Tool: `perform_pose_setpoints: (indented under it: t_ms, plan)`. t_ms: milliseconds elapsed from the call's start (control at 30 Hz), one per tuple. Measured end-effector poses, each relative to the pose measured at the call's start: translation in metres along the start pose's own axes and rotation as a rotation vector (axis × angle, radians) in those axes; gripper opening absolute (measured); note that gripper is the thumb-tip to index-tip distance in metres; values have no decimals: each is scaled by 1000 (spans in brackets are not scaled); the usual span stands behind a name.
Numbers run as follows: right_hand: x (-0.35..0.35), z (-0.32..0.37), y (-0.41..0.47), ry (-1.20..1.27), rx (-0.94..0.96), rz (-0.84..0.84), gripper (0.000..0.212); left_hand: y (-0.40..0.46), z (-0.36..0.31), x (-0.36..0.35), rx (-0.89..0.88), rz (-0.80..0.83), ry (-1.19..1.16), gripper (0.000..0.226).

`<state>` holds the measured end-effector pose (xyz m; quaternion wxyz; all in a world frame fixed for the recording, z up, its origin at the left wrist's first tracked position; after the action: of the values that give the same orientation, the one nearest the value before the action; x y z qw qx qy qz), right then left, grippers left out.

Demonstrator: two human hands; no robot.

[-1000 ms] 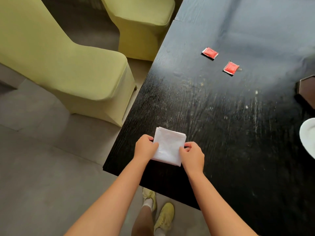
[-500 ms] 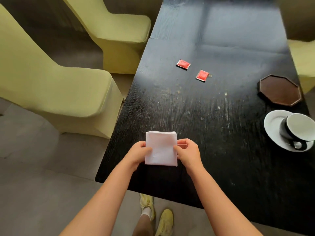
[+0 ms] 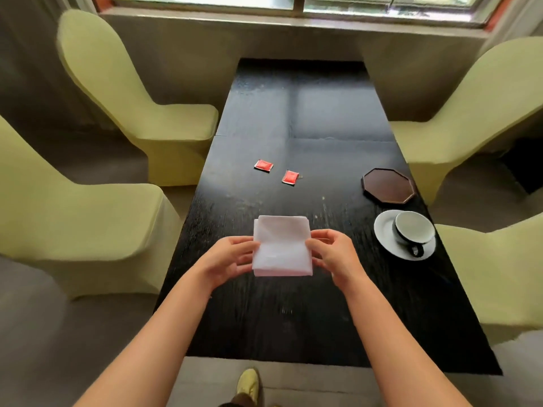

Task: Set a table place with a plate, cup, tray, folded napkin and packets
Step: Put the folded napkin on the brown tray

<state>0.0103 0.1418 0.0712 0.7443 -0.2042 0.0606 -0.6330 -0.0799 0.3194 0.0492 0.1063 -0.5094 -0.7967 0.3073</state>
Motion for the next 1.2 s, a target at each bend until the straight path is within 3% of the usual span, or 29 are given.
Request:
perform_pose_setpoints:
  t_ms: [233, 433, 633, 900, 1200]
  plan:
    - [46, 48, 1, 56, 64, -20, 26, 3, -51, -52, -94, 117, 46, 24]
    - [76, 70, 9, 45, 86, -82, 32, 16, -82, -90, -143, 212, 91, 16]
    - [101, 82, 29, 64, 114, -107, 31, 37, -90, -121, -152, 220, 90, 12]
    - [163, 78, 90, 74, 94, -71, 33, 70, -95, -195, -177, 142, 108, 13]
    - [254, 60, 198, -11, 87, 35, 36, 118, -74, -299, -196, -132, 53, 17]
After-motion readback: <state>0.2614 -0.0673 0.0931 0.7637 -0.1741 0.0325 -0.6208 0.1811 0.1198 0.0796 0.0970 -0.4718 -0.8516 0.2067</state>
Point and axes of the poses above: each hand's wrist, its own y-axis towards the middle knuckle, its own x-axis out of the back of the hand, z = x × y, the point moved 10 cm from there along y, towards the middle knuckle, and after that the axes turned 9 degrees about -z, right-handed, at the moved point
